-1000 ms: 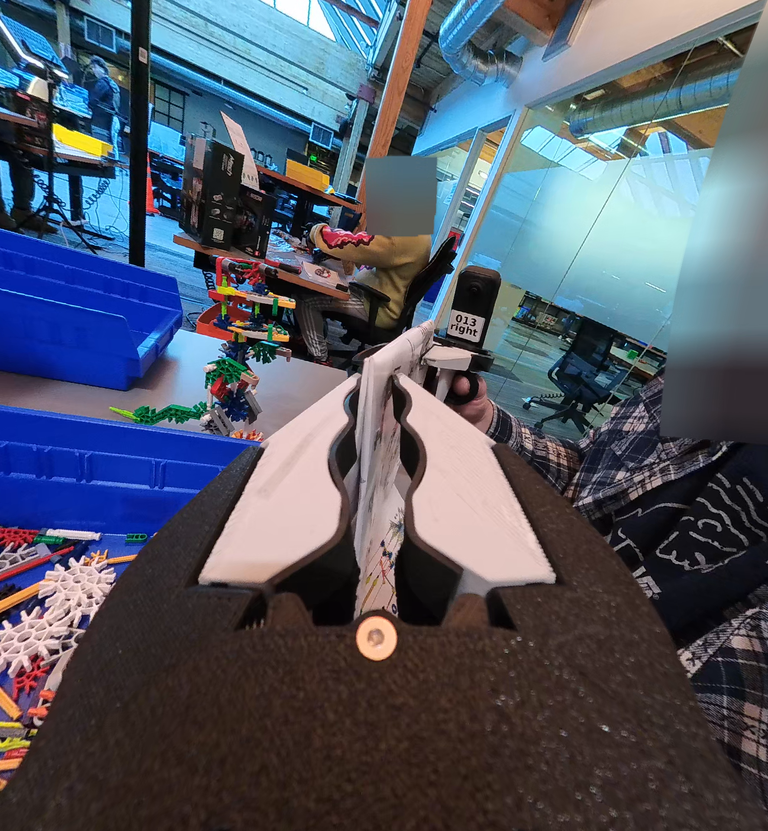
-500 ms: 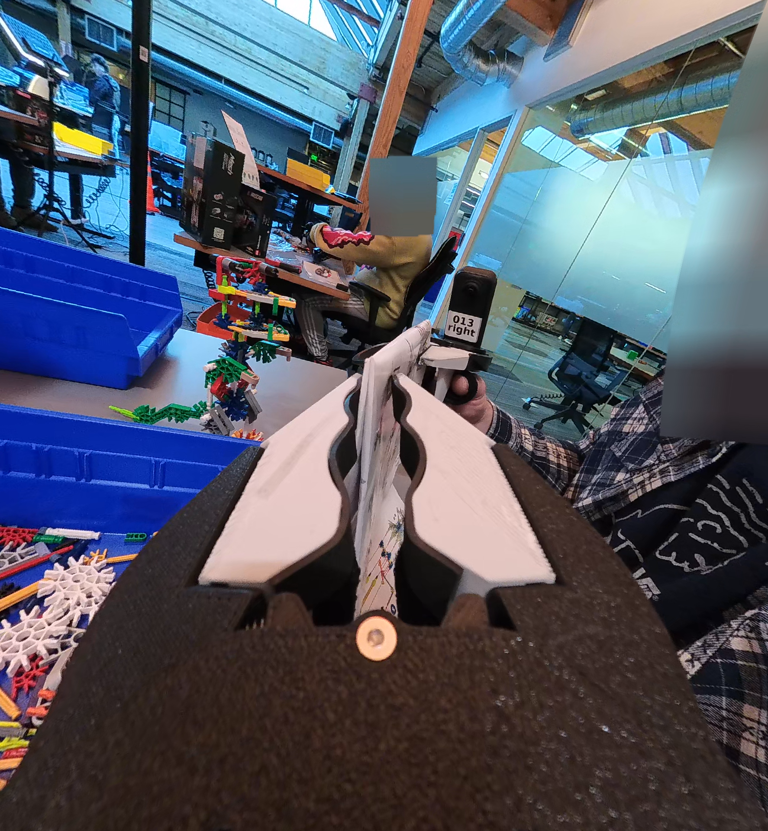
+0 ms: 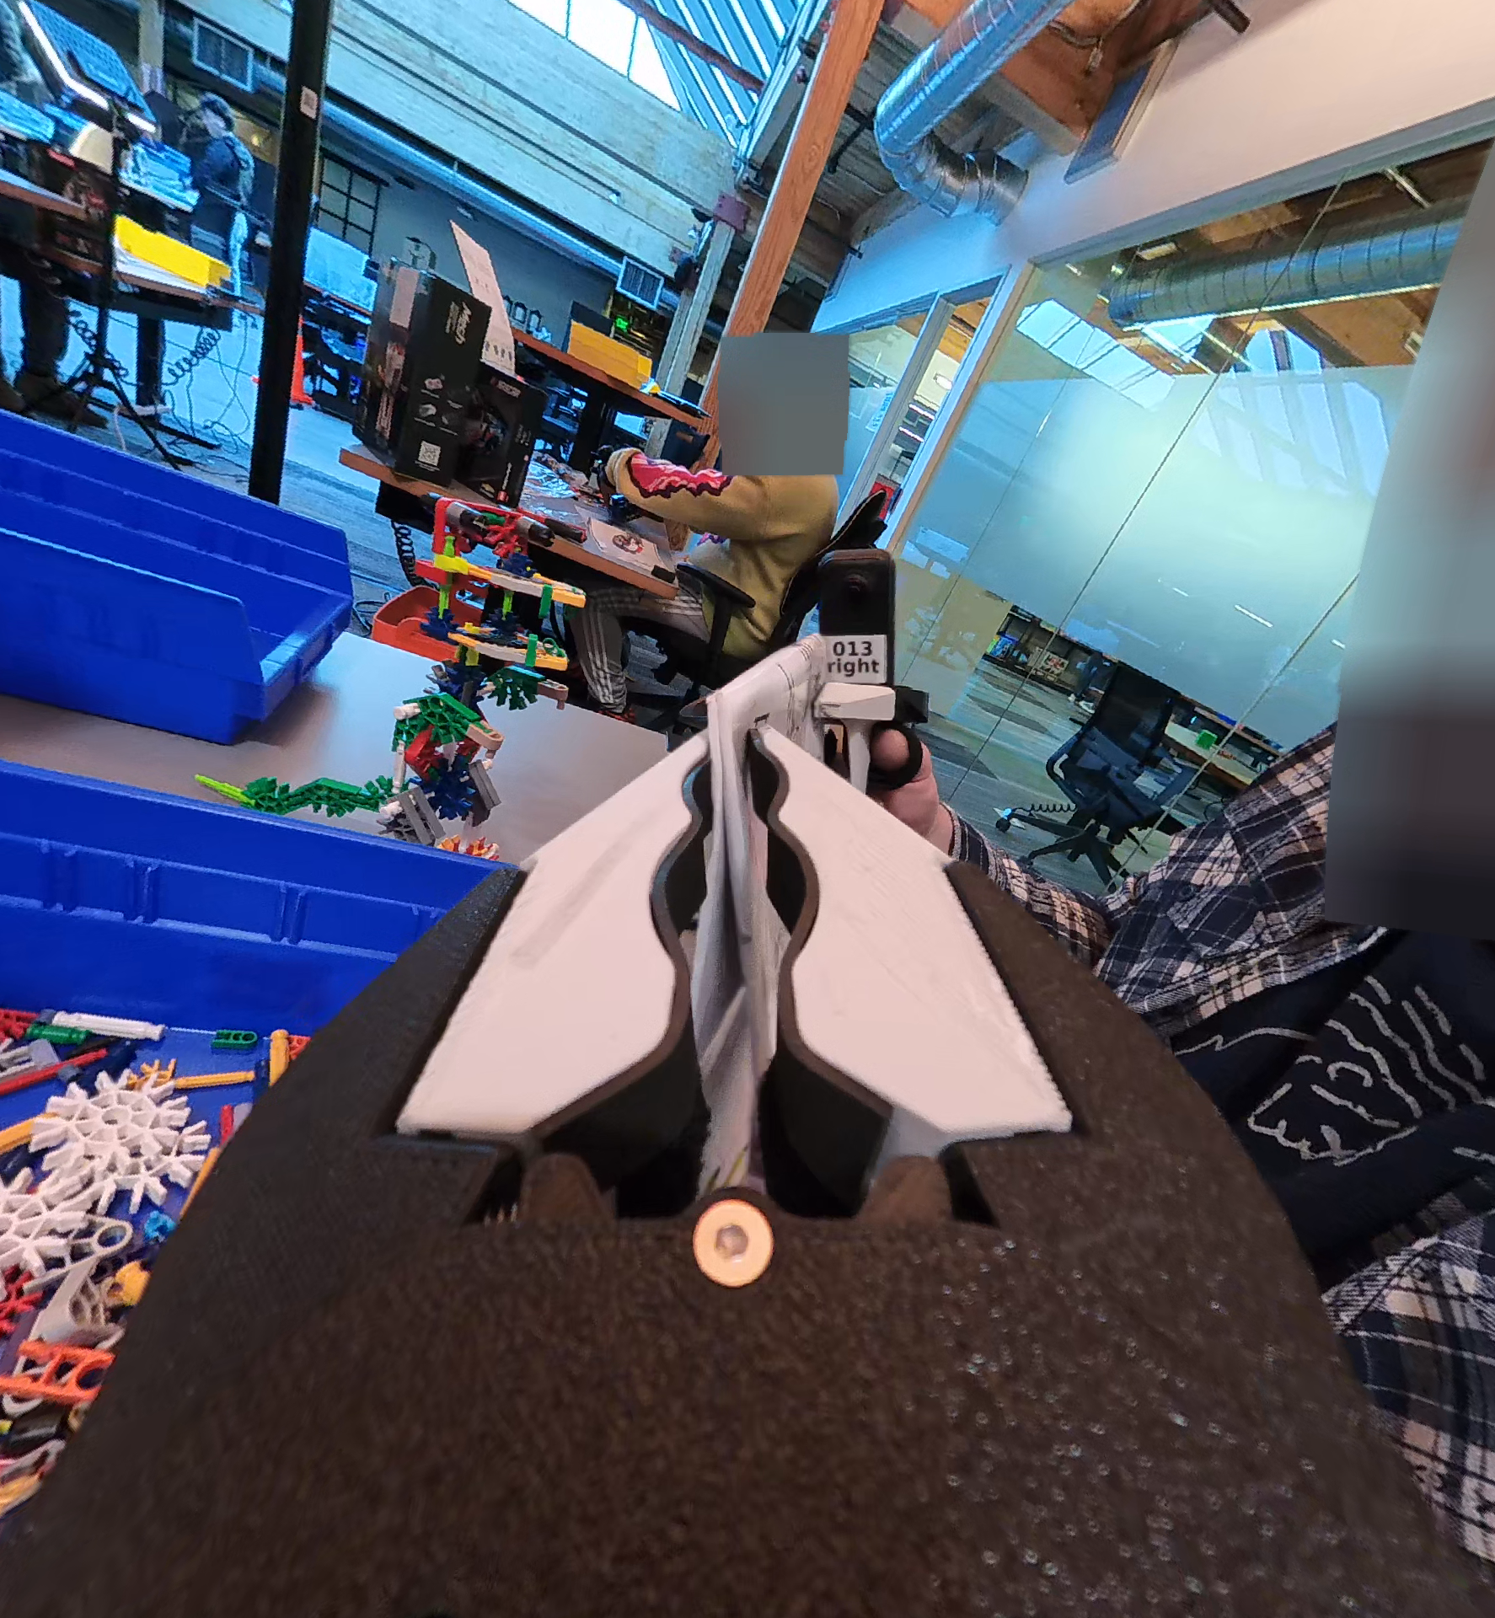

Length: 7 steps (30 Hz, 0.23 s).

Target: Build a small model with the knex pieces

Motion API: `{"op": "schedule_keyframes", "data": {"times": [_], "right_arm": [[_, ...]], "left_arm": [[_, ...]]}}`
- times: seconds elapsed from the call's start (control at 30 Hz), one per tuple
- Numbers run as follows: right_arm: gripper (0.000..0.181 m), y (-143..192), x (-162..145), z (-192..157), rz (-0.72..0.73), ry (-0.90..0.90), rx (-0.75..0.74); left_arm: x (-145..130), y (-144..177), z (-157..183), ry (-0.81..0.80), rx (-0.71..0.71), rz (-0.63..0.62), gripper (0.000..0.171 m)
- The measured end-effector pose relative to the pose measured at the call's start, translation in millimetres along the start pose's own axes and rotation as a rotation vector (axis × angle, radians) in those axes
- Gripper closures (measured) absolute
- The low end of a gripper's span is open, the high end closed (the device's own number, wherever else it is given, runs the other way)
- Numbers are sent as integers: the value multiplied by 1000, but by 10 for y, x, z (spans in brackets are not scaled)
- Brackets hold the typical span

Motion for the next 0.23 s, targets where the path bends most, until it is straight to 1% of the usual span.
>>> {"op": "schedule_keyframes", "data": {"times": [0.23], "right_arm": [[181, -28, -38, -6, -16, -74, 50]], "left_arm": [[-17, 14, -62, 31, 39, -13, 170]]}}
Point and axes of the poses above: each gripper's, where its closed fingertips meet, y back along the fingers, x out of its top, z = x × y across the jaws, the point moved 3 cm from there along y, back along the fingers, and after that the axes turned 10 degrees about -y, right-handed, at the moved point
